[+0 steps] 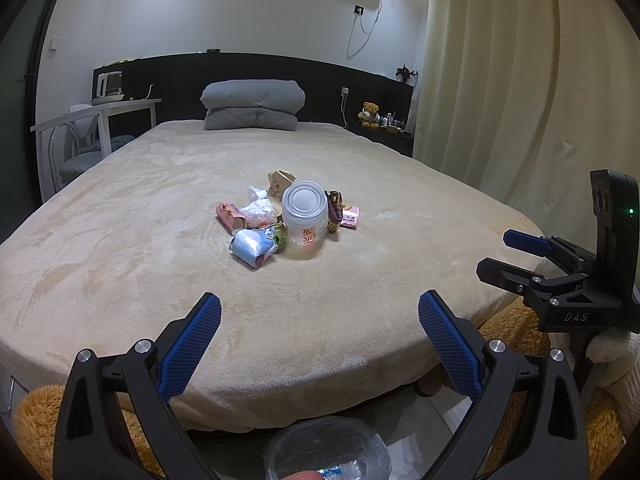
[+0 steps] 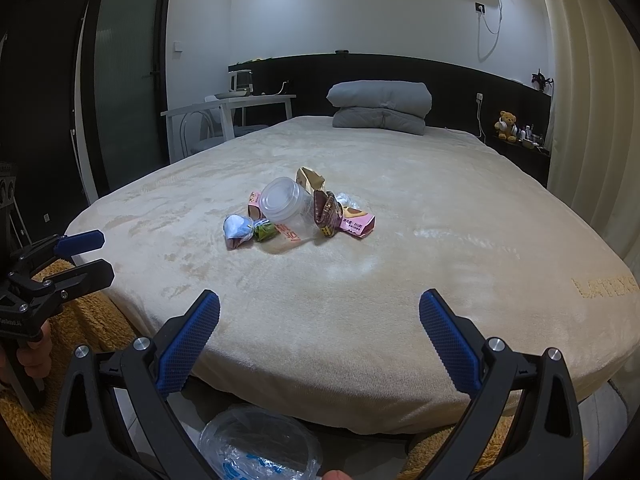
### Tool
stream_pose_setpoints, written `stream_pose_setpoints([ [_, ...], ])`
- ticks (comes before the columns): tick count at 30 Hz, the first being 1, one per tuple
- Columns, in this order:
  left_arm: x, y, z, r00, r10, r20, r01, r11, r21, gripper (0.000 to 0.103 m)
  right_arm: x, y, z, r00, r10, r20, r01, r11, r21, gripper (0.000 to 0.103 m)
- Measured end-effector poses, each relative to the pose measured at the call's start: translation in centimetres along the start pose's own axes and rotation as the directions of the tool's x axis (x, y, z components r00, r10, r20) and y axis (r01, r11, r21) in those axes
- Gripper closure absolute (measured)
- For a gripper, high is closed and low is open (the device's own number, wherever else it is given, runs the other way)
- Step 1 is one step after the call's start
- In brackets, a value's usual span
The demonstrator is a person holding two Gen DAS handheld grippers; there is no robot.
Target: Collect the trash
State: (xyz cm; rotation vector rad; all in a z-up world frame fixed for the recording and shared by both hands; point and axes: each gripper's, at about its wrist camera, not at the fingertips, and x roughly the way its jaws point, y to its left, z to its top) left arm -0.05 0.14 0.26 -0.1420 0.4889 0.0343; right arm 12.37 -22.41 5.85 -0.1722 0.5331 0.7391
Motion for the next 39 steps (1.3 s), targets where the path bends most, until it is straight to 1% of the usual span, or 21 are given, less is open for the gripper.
stream_pose_setpoints([
  [34,0.06,-0.15,0.09,1.000,0.001,0.003,-0.001,1.000,0.003,0.006,-0.28,0.03,-0.19,1.000,0.000,-0.003,0.000,1.000,-0.006,0.004],
  [39,-0.18,-0.75,0.17,1.000,-0.007,0.007,0.007,1.000,0.011,0.006,0.29,0.20,0.02,1.000,0.008,-0.015,-0.008,1.000,-0.007,0.004],
])
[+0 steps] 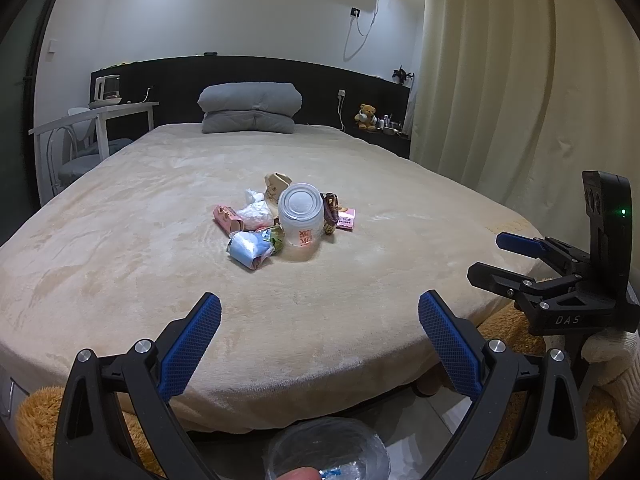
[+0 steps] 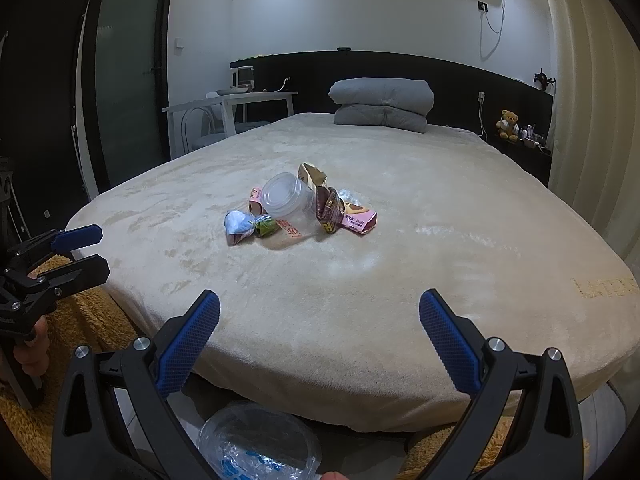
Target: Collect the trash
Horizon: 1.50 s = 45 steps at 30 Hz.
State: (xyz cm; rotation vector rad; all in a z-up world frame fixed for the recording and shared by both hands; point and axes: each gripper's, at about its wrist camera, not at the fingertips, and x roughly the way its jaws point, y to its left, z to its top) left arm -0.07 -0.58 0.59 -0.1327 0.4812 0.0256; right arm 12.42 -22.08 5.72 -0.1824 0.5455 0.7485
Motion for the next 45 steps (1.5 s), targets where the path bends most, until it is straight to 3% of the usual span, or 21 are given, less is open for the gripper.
stream_pose_setpoints([
  [15,0.5,0.1,-0.2,1.000,-0.016,-0.026,0.016,1.000,-0.007,0.006,0.9,-1.3,0.3,0.999,0.030,-0.028,-0.028,0.996,0.079,0.004],
  [20,2.3,1.2,0.6,0.996,0.007,-0.084,-0.009,1.000,-0.029,0.006,2.1,-3.1,1.6,0.996,0.075,-0.052,-0.067,0.986,0.150,0.004],
  [26,5.0,2.5,2.4,0.989,-0.036,-0.140,0.028,0.998,-0.056,0.006,5.5,-5.2,3.5,0.978,0.170,-0.119,-0.140,0.965,0.222,0.004],
  [37,12.6,2.1,6.6,0.974,-0.037,-0.223,0.062,0.992,0.107,0.006,9.0,-8.2,7.8,0.978,0.187,-0.093,-0.163,0.962,0.221,0.004],
  [45,19.4,2.0,9.1,0.964,-0.025,-0.265,0.080,0.977,0.198,0.006,10.4,-9.7,8.2,0.978,0.186,-0.094,-0.155,0.951,0.269,0.004],
])
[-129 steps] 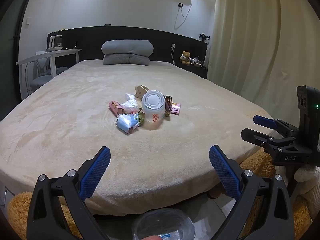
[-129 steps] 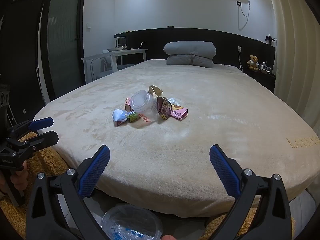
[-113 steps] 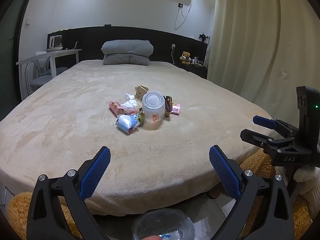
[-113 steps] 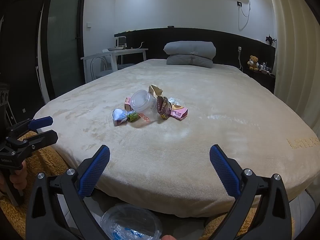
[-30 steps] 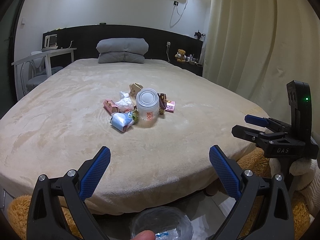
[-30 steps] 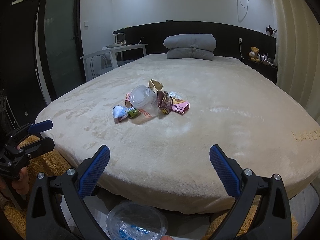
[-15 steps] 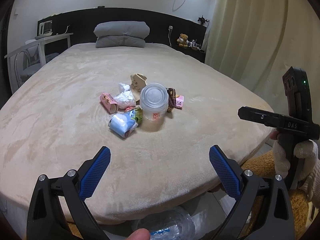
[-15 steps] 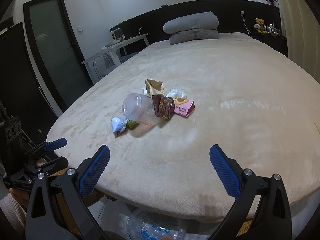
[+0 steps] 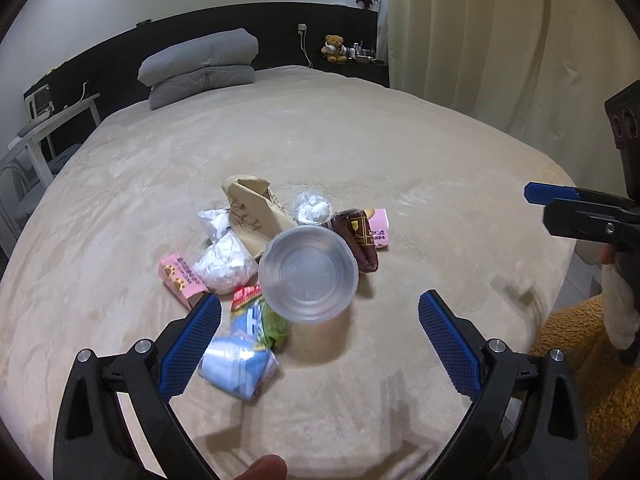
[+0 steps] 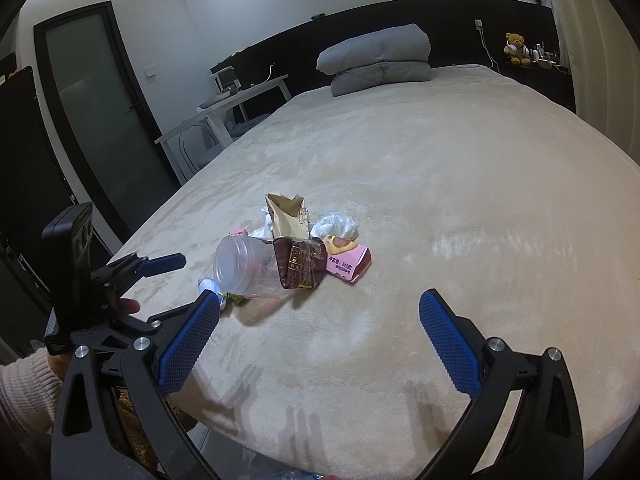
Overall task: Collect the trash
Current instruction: 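Reach the left tool to the clear plastic cup and close on it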
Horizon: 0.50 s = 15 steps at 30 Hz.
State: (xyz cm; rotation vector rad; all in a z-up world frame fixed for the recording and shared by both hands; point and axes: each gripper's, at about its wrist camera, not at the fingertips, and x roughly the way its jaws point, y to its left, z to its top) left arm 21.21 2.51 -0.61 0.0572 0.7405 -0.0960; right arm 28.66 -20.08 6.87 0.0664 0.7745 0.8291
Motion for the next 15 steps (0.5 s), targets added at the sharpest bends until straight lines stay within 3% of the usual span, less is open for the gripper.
stream_pose_setpoints([
  [13,4.5,0.5,1.7,0.999,-0.010,-0.040,0.013,0.998,0.065,0.006,0.1,-1.0,0.7,1.000,-0.007,0.010,0.007,0.999,0.042,0.004],
  [14,4.6,0.6,1.7,0.999,-0.012,-0.036,0.015,0.998,0.062,0.007,0.1,-1.0,0.7,1.000,-0.003,0.009,0.003,0.999,0.043,0.004],
  [15,4.6,0.7,1.7,0.999,-0.017,-0.034,0.019,0.998,0.059,0.016,0.2,-1.0,0.8,1.000,-0.004,0.009,0.004,0.999,0.042,0.004],
])
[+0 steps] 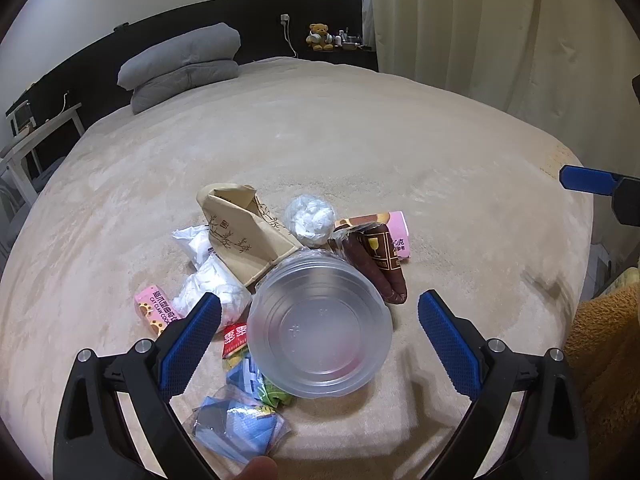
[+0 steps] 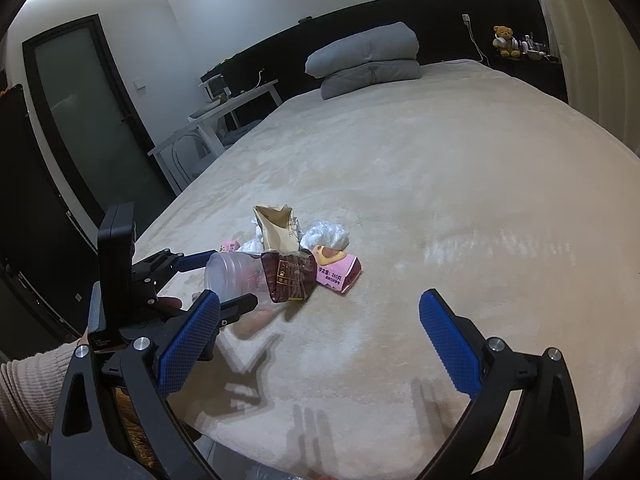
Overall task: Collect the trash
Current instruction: 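Reach the left tool to the clear plastic cup and close on it, then lift the cup with the left tool while the right tool reaches the dark brown wrapper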
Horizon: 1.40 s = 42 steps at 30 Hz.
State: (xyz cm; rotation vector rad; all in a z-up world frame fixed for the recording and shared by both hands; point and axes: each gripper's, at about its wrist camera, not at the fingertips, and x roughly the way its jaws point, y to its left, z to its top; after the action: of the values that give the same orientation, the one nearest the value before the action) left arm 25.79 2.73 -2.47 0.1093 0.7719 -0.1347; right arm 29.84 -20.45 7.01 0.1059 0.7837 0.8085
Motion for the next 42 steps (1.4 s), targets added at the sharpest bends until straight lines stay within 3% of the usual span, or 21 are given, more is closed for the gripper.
stream_pose_setpoints([
  [2,0.2,0.0,-0.1,1.000,0.003,-0.003,-0.003,1.000,0.014,0.038,0.2,0.1,0.0,1.000,-0.008,-0.004,0.008,1.000,-0.006,0.004],
  [22,-4.5,0.7,-1.3,0.994,0.011,0.108,-0.006,0.999,-0.045,0.039,2.8,2.1,-1.1,0.996,-0.076,-0.037,0.073,0.994,-0.084,0.004],
  [33,-9.9,2.8,-3.5,0.981,0.036,0.192,-0.003,0.986,-0.168,0.039,5.8,5.3,-1.8,0.995,-0.071,-0.072,0.058,0.984,-0.170,0.004],
  [42,-13.1,4.4,-5.8,0.970,0.059,0.236,0.004,0.965,-0.260,0.039,10.5,7.1,-1.8,0.988,-0.079,-0.136,0.046,0.971,-0.233,0.004],
])
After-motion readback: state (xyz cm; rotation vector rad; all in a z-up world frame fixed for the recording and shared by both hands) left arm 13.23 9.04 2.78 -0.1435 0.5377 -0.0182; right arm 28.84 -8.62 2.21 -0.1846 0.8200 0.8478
